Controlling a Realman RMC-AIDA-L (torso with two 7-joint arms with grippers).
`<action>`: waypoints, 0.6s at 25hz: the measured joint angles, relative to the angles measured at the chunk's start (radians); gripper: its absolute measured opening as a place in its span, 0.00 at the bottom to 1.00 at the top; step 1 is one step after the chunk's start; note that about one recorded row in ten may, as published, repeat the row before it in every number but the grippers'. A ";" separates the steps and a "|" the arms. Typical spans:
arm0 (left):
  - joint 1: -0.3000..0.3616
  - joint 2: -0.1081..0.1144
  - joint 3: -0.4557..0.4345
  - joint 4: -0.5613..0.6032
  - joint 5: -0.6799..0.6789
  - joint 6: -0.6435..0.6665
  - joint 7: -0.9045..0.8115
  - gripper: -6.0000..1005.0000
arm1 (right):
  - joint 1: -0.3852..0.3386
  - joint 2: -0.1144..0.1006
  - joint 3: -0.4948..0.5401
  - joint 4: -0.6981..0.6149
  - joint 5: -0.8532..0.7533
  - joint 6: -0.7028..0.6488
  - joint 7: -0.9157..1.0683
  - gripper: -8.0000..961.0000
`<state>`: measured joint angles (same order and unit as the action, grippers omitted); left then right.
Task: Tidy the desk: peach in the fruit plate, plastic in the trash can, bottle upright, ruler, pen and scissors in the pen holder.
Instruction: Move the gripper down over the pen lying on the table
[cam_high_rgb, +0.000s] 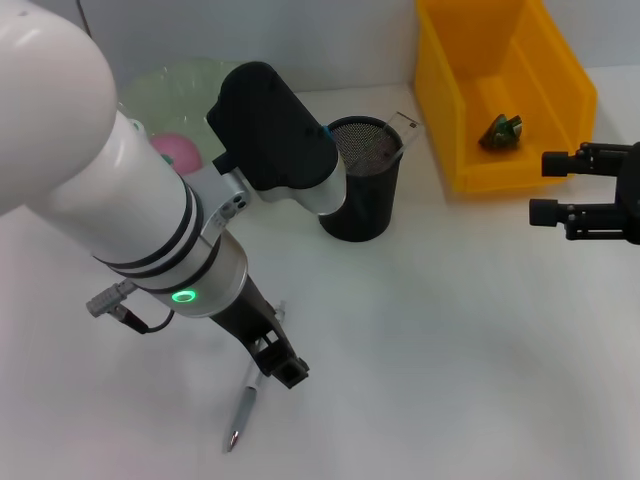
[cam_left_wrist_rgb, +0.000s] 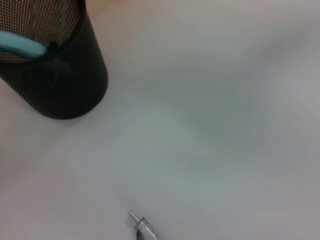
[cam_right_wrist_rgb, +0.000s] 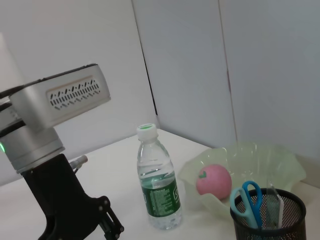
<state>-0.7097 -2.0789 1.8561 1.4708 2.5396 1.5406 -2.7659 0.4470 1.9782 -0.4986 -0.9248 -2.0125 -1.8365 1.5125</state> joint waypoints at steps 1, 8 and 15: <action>0.000 0.000 0.000 -0.001 0.000 0.000 0.001 0.73 | 0.000 0.000 0.000 0.000 0.000 0.000 0.000 0.78; 0.004 0.000 0.017 0.036 -0.011 0.003 0.070 0.72 | 0.000 -0.003 0.007 0.001 0.003 0.003 0.005 0.78; 0.023 0.010 0.094 0.190 -0.074 0.003 0.415 0.72 | 0.003 -0.004 0.018 0.005 0.010 0.006 0.053 0.78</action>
<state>-0.6867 -2.0688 1.9500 1.6604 2.4655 1.5437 -2.3506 0.4498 1.9746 -0.4802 -0.9194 -2.0024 -1.8304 1.5654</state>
